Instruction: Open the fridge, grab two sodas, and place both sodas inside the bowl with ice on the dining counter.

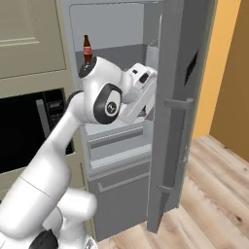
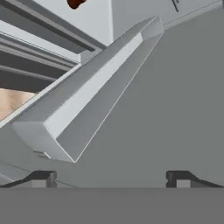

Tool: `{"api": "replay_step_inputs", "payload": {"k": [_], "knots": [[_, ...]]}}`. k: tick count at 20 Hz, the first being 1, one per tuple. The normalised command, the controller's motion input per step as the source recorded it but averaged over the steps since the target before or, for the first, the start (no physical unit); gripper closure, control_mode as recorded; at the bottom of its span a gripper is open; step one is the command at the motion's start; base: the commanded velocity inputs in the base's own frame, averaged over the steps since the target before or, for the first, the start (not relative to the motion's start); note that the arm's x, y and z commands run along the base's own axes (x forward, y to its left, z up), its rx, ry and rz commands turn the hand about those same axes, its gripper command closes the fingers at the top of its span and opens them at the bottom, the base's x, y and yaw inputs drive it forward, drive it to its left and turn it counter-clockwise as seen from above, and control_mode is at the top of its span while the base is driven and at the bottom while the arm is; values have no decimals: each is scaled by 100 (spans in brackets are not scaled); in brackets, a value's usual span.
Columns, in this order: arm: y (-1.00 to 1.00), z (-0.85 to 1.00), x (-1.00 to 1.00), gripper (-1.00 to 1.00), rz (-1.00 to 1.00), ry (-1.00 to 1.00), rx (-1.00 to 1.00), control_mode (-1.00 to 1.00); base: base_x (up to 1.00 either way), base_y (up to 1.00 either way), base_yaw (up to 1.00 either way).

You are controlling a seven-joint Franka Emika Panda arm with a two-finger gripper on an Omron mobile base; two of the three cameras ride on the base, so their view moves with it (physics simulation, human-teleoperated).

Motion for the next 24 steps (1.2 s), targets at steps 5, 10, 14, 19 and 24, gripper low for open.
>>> {"api": "replay_step_inputs", "payload": {"k": [5, 10, 14, 19, 24], "knots": [[-100, 0, -25, -100, -1, -7, 5, -100, 0, 0, 0], [-42, 2, -68, -100, 3, -17, 1, -100, 0, 0, 0], [29, 29, -68, -100, 0, -17, -1, -100, 0, 0, 0], [70, 46, -25, -100, 1, -10, -3, -100, 0, 0, 0], [51, 13, -4, -100, 1, -3, 0, -100, 0, 0, 0]]}}
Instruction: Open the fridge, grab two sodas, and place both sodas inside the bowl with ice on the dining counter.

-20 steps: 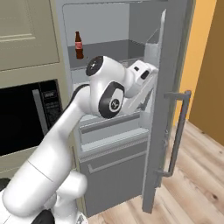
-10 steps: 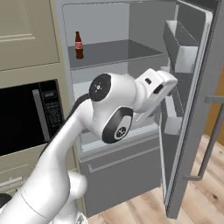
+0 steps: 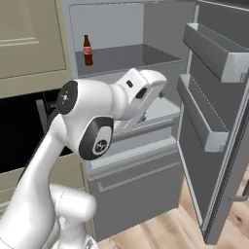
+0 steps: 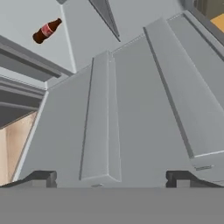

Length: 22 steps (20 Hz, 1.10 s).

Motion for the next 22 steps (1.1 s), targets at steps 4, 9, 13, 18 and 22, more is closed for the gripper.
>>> {"api": "replay_step_inputs", "payload": {"k": [4, 9, 13, 18, 22], "knots": [[23, 0, 3, -100, 2, -1, 9, -100, 0, 0, 0], [8, -3, 18, -100, 9, -8, 22, -100, 0, 0, 0], [0, -5, 37, -100, 10, -13, 23, -100, 0, 0, 0], [-11, -27, 51, -100, 2, -11, 17, -100, 0, 0, 0], [41, -28, 1, -100, -8, -16, 21, -100, 0, 0, 0]]}}
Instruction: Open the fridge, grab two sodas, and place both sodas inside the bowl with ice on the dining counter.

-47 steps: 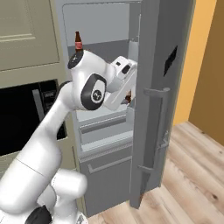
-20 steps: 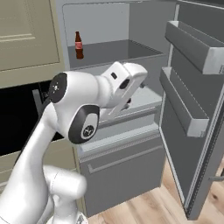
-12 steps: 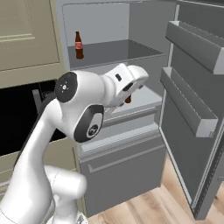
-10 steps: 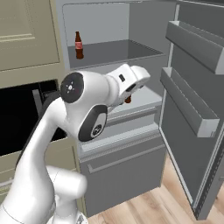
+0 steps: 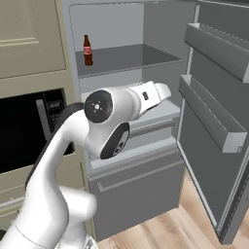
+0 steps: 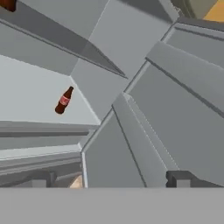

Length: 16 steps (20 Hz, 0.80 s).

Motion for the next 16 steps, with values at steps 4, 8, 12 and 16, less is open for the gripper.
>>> {"api": "replay_step_inputs", "payload": {"k": [4, 8, 12, 16], "knots": [[67, -33, 1, -100, -14, -15, 24, -100, 0, 0, 0], [62, -50, 19, -100, -16, -7, 31, -100, 0, 0, 0], [52, -49, 22, -100, -16, 14, 25, -100, 0, 0, 0], [36, -11, 22, -100, -4, 19, 6, -100, 0, 0, 0]]}}
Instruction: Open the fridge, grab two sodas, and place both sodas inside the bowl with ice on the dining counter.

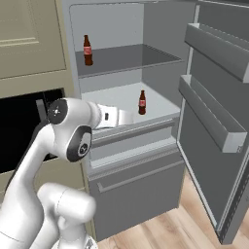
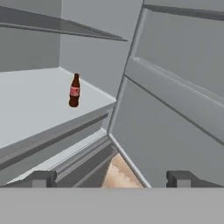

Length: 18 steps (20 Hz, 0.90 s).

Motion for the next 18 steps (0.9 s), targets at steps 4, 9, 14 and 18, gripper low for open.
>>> {"api": "replay_step_inputs", "payload": {"k": [4, 9, 14, 18], "knots": [[15, -5, 2, -100, 3, 0, 0, -100, 0, 0, 0], [0, 0, 0, -100, 2, 0, 0, 100, 9, -13, 23], [0, 0, 0, -100, 0, 0, 0, 100, 2, -37, 49], [0, 0, 0, -100, 0, 0, 0, 100, 0, -65, 31]]}}
